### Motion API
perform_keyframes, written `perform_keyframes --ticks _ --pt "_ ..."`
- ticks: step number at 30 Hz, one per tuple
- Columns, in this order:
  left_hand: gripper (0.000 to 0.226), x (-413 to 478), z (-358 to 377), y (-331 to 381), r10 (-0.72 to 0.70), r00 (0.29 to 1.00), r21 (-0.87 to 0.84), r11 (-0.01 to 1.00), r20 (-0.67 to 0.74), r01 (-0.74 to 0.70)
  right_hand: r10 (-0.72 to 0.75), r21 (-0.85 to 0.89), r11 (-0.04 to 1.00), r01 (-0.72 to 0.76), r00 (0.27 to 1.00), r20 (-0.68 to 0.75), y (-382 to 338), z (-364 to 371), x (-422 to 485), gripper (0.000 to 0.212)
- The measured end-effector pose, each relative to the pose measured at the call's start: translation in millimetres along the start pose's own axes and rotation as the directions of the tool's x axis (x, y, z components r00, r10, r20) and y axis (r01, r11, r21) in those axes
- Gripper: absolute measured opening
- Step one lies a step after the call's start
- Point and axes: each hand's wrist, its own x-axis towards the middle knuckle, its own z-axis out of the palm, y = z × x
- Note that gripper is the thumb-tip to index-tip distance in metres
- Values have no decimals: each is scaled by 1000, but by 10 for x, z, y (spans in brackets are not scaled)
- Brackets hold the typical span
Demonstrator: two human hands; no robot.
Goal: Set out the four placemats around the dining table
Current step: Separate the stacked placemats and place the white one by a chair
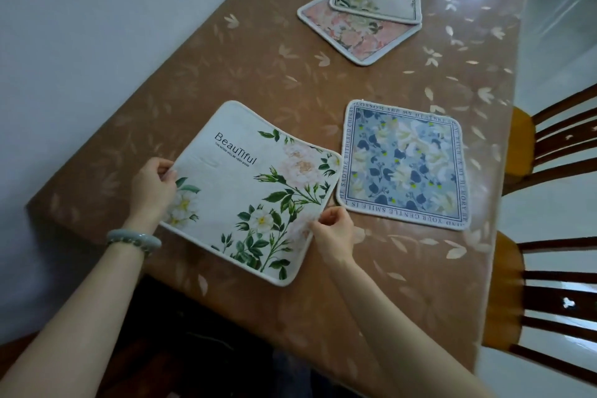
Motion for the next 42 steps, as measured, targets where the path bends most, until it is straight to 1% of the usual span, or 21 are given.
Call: perform_keyframes --ticks 7,15,19,22,26,29,31,33,34,36,37,38,39,42 --pt "16 -510 -11 -203 -59 998 -17 998 4 59 -1 -108 994 4 1000 24 228 -190 -338 23" --pt "16 -825 -57 -365 -84 996 -60 995 -17 83 16 -108 994 -11 999 45 486 -233 -652 20" --pt "14 -886 -16 -413 -89 996 -40 995 -20 89 21 -114 993 -17 999 38 551 -223 -659 19" --pt "12 -907 47 -437 -117 993 -54 992 -4 117 36 -122 992 -32 999 32 608 -210 -637 20" --pt "13 -897 101 -526 -119 993 -52 991 17 120 75 -120 990 -72 997 22 705 -185 -583 20" --pt "13 -857 117 -596 -128 990 -47 990 66 132 112 -121 987 -107 993 36 772 -170 -527 19" --pt "15 -842 126 -624 -118 988 -7 993 96 119 143 -150 979 -135 989 47 800 -173 -483 17" --pt "24 -843 129 -627 -86 991 79 994 107 78 140 -207 971 -122 987 75 804 -180 -444 15" --pt "31 -832 137 -612 -66 992 125 991 110 52 105 -256 963 -80 991 86 786 -178 -419 13" --pt "43 -797 176 -528 34 990 217 974 134 -62 -27 -385 922 48 998 59 710 -168 -367 9" --pt "47 -760 208 -461 112 979 244 958 169 -152 -104 -444 889 108 994 34 657 -152 -318 16" --pt "50 -692 252 -378 192 957 256 935 217 -246 -174 -496 853 162 984 22 583 -123 -241 25" --pt "53 -638 293 -290 263 926 266 904 270 -335 -227 -548 810 210 973 38 506 -97 -171 34" --pt "54 -391 436 -50 418 807 314 767 418 -560 -279 -697 638 328 942 189 305 23 99 53"
